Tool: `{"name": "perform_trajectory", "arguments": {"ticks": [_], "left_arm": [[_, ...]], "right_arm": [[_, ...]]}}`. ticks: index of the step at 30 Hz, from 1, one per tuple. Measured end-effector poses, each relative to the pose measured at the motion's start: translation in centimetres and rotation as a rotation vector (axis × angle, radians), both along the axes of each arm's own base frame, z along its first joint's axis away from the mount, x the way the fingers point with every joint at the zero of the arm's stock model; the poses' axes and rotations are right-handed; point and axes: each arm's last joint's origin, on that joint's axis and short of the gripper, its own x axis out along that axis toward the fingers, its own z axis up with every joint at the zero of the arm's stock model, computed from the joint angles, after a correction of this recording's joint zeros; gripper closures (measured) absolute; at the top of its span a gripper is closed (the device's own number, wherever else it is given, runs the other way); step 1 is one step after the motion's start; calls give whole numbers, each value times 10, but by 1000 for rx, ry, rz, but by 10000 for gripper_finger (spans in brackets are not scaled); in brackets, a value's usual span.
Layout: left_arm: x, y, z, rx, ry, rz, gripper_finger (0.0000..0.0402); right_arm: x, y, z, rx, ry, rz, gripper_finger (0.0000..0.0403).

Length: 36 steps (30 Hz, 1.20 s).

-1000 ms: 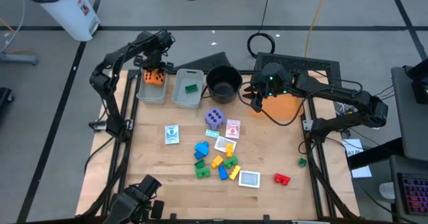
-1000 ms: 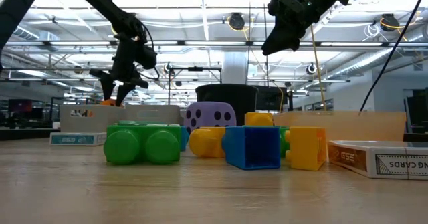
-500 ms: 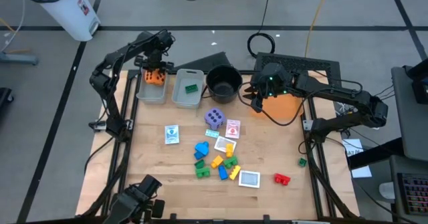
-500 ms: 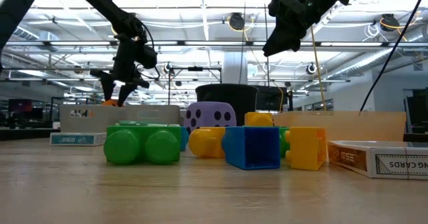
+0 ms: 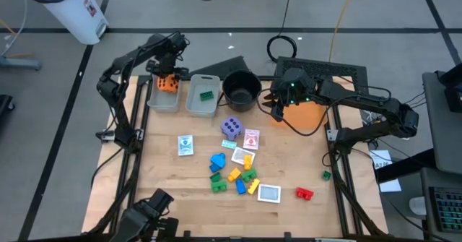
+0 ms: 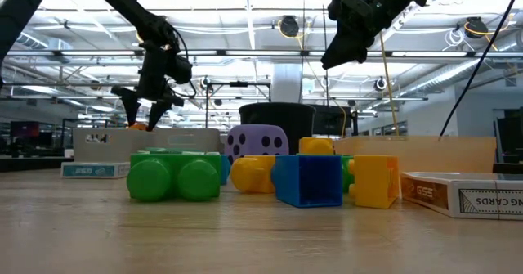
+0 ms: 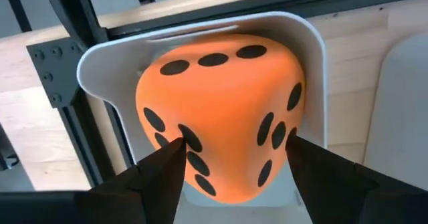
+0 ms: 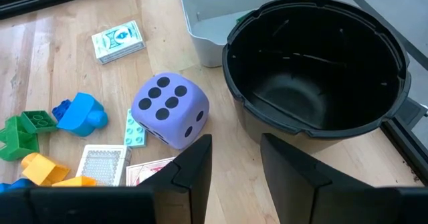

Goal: Pick & Place Toys
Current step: Put the orange die into the left gray bin, then put the green game piece into the right gray bin

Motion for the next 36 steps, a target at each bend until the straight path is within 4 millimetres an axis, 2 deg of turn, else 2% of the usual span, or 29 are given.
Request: {"name": "perform_trajectory", "arguments": {"ticks": [5, 12, 17, 22, 29, 36], "left_arm": [[1, 2, 15, 13, 6, -34, 135], [4, 7, 51, 102, 2, -40, 135], [16, 8, 74, 130, -175, -131, 135], [35, 6, 84, 152, -413, -243, 135], [69, -15, 105, 298, -583, -389, 135], [94, -50, 124, 357, -615, -502, 135]], "right_arm": [[0, 0, 0, 0, -1, 0, 277], [0, 0, 0, 0, -1, 0, 277], [0, 0, 0, 0, -1, 0, 277], [0, 0, 0, 3, -2, -2, 277], [0, 0, 0, 34, -9, -26, 277], [0, 0, 0, 35, -9, -26, 277]]}}
